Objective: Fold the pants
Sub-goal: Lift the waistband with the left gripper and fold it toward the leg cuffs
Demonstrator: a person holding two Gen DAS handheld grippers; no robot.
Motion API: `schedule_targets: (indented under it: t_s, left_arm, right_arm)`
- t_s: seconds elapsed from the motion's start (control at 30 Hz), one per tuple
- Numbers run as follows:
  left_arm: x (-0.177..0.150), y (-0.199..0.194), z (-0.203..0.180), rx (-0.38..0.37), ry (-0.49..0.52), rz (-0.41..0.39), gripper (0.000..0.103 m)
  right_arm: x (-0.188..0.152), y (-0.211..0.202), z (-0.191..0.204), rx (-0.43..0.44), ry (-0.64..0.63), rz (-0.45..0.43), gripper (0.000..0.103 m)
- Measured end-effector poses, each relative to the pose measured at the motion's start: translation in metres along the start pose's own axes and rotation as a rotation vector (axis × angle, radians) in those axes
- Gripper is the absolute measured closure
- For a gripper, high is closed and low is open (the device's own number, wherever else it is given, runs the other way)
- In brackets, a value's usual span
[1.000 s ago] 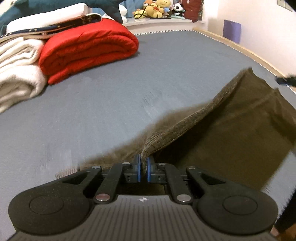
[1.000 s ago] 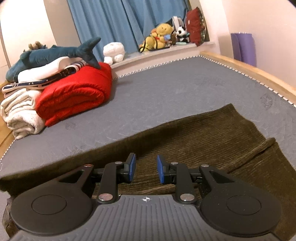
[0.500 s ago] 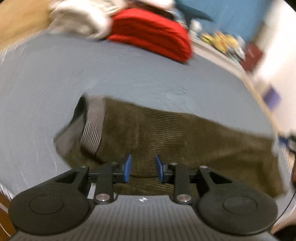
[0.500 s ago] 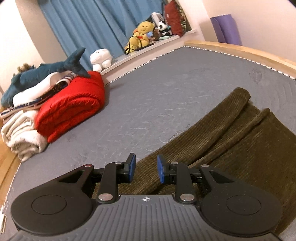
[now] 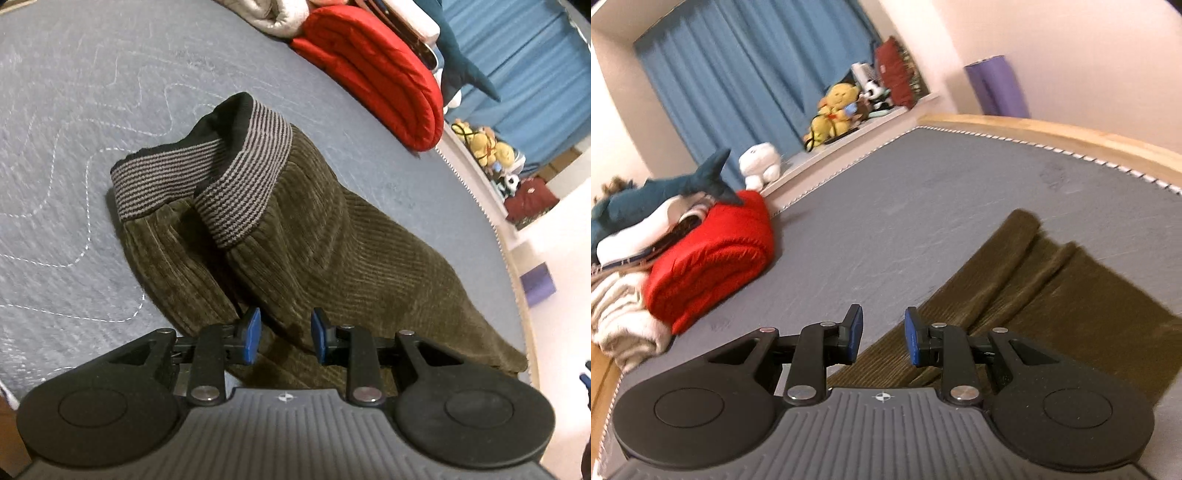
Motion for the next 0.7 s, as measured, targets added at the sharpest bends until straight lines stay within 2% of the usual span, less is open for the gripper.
schedule_targets:
  t_s: [0.13,0.27,0.37,0.5,0.7]
  left_arm:
    - [0.004,0.000,0.001,-0.001,-0.013,-0.027,0.071]
    - [0.010,0.008,-0.002,0.031,-0.032,-0.036,0.071]
    - [0.010,0.007,-0.003,0.029,-0.022,-0.043,0.071]
    - [0.005,0.008,0.002,0.020,-0.038,-0.043,0.072]
    - [0.006,0.014,-0.006,0.053,0.018,-0.058,0.072]
  right_arm:
    - [0.018,-0.029,-0.020,0.001,0.039,0.006,0.078]
    - [0.025,-0.027,-0.040,0.003,0.066,0.036,0.082]
    - [0.024,-0.002,-0.057,0.019,0.105,0.084,0.083]
    - [0.026,0.052,-0.078,0.032,0.153,0.152,0.082]
    - [0.041,0.134,-0.108,-0.016,0.216,0.203,0.079]
Point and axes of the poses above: each gripper's, at about its wrist camera, not at the fingertips, and y roughly the way its jaws point, z to its left, x to its top, the point moved 4 cm from there along y, roughly the way its jaws point, and after that the axes turned 15 degrees about z, right-handed, at the moved point
